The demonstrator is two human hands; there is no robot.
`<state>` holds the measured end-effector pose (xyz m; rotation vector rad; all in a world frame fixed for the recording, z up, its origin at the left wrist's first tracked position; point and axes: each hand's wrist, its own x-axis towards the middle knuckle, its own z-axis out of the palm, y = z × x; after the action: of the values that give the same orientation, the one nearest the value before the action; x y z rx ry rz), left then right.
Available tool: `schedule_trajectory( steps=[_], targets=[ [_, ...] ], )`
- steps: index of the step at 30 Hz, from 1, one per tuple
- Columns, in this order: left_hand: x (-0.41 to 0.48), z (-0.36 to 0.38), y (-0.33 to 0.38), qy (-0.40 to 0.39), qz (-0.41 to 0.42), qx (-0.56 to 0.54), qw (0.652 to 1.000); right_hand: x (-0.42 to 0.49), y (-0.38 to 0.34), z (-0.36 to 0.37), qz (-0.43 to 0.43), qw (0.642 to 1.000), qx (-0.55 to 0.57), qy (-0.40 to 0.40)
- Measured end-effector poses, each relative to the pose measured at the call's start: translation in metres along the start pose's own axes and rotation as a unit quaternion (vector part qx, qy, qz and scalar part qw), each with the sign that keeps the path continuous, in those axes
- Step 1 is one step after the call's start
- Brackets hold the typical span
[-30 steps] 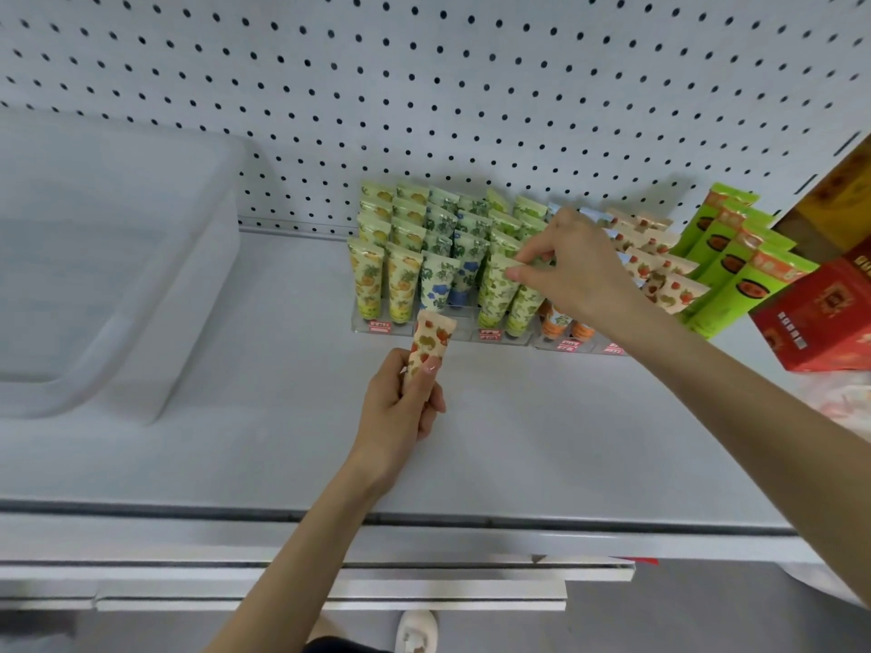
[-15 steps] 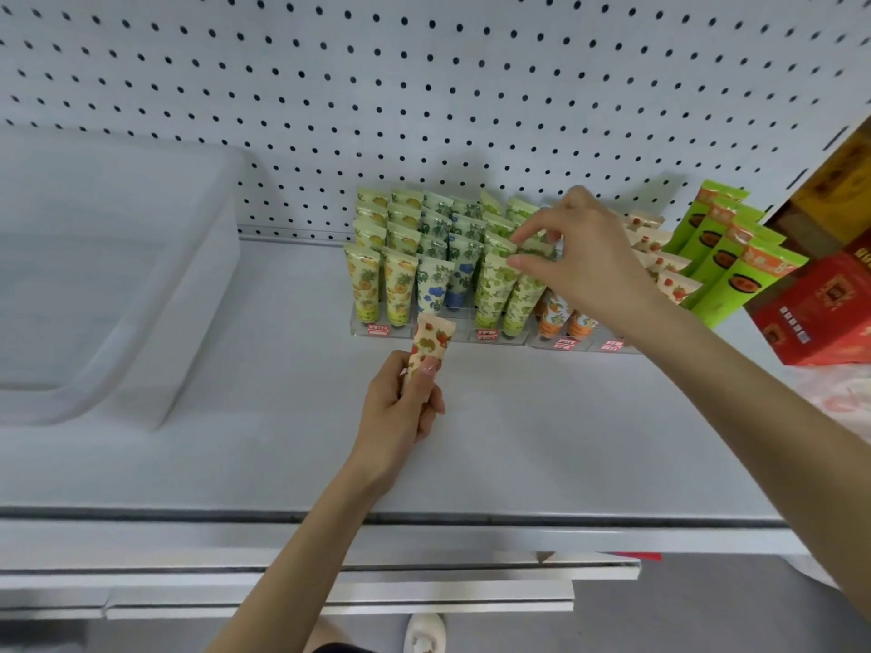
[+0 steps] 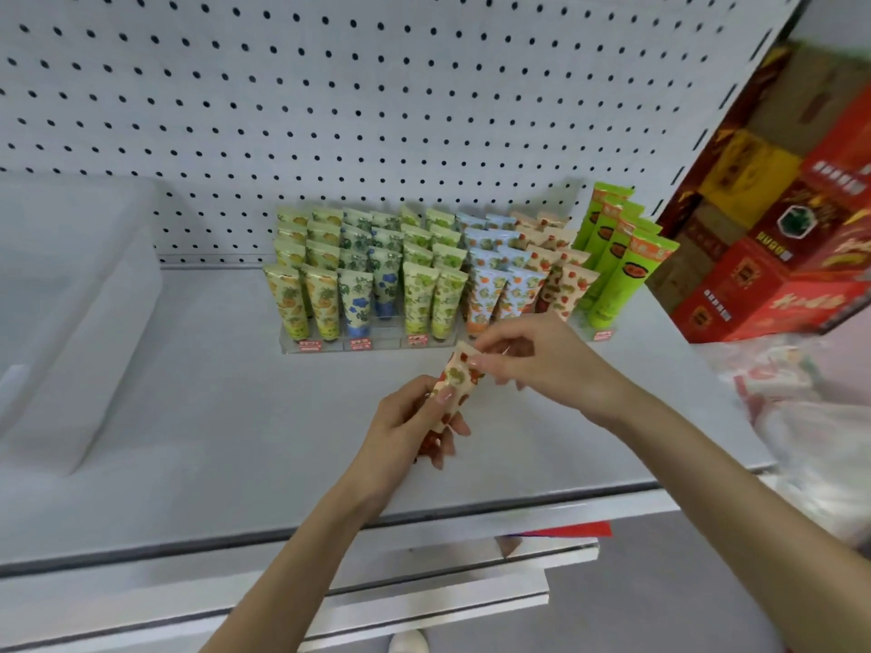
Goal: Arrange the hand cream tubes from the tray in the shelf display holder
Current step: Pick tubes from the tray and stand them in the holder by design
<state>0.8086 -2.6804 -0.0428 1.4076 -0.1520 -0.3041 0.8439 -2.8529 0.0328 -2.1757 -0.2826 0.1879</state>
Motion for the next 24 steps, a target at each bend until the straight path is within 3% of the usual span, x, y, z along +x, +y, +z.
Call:
schedule_trajectory(
  steps=[4, 7, 9, 12, 16, 20, 24],
  targets=[
    [0.006, 0.019, 0.002, -0.039, 0.020, 0.055, 0.998, -0.013, 0.009, -0.025, 0.027, 0.999, 0.019, -0.006],
    [0.015, 0.025, -0.005, -0.001, 0.063, 0.138, 0.988, -0.018, 0.009, -0.047, 0.024, 1.000, -0.013, 0.014],
    [0.020, 0.019, -0.014, 0.079, 0.096, 0.252, 0.960, -0.017, 0.009, -0.066, 0.014, 0.997, -0.046, 0.057],
    [0.023, 0.003, -0.022, 0.180, 0.151, 0.423, 0.875, -0.011, 0.010, -0.090, -0.009, 0.982, -0.127, 0.141],
    [0.034, -0.012, -0.025, 0.198, 0.162, 0.552, 0.794, 0.003, 0.012, -0.105, -0.025, 0.955, -0.210, 0.208],
    [0.043, -0.021, -0.033, 0.190, 0.119, 0.607, 0.763, 0.016, 0.014, -0.105, -0.029, 0.935, -0.263, 0.236],
    [0.045, -0.024, -0.040, 0.182, 0.100, 0.606, 0.767, 0.024, 0.020, -0.102, -0.026, 0.926, -0.288, 0.242]
  ],
)
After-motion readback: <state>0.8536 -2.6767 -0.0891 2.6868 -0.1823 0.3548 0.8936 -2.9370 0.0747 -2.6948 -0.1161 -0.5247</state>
